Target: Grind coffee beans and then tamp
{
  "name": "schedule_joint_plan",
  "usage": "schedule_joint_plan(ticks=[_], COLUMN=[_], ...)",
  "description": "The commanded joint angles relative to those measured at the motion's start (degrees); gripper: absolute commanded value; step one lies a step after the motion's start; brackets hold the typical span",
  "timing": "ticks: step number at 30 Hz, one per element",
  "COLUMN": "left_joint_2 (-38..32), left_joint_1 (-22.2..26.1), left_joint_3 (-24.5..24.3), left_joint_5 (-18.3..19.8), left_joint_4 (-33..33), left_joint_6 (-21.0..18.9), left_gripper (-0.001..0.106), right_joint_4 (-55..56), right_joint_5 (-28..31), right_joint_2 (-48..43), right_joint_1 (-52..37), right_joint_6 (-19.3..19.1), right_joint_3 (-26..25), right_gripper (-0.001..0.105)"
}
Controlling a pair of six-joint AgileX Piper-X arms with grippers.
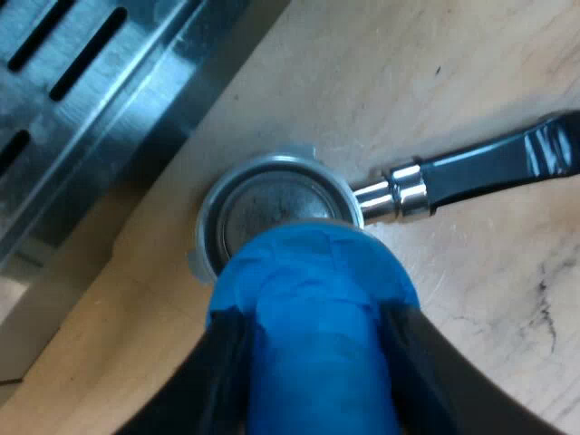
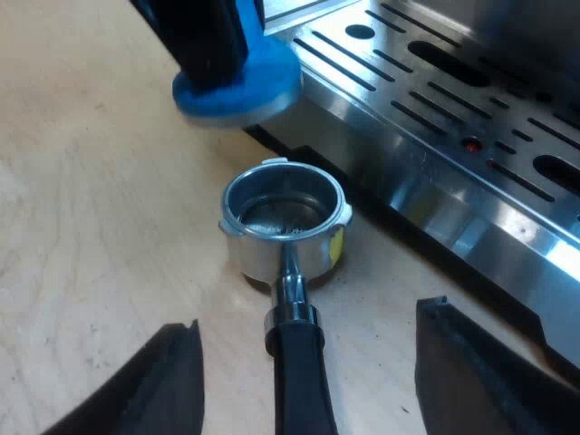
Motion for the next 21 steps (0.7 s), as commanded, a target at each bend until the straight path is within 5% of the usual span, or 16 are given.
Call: schedule_joint_plan(ticks=[1,6,12,17,21], left_joint_2=[1.2,1.75,2.11,3.57,5.09], left_joint_1=[-0.2,-0.2,-0.2,-0.2,-0.2], left_joint_3=[-0.49,-0.49,-0.49,-0.49,-0.49], left_joint_5=[-0.54,-4.43,-4.82,0.27,0.14], left_joint_4=[-0.74,-1.11,-2.52,-3.6,-3.76], left_joint_6=[0.45,0.45,0.45,0.45,0.33], left_gripper=[0.001,0.001,0.001,0.001,0.001], right_joint_4=[-0.85,-0.85,-0.85,-0.85,-0.85], right_joint_5=[-0.11,-0.11,-0.11,-0.11,-0.11], right_joint_2=[-0.07,-0.07,-0.07,-0.07,-0.07], right_joint_1=[-0.01,-0.01,-0.01,-0.01,-0.01], right_joint_6=[-0.76,-0.76,-0.76,-0.76,-0.76], right_joint_3=[-0.13,-0.13,-0.13,-0.13,-0.13], right_gripper=[0.054,0.054,0.054,0.054,0.054])
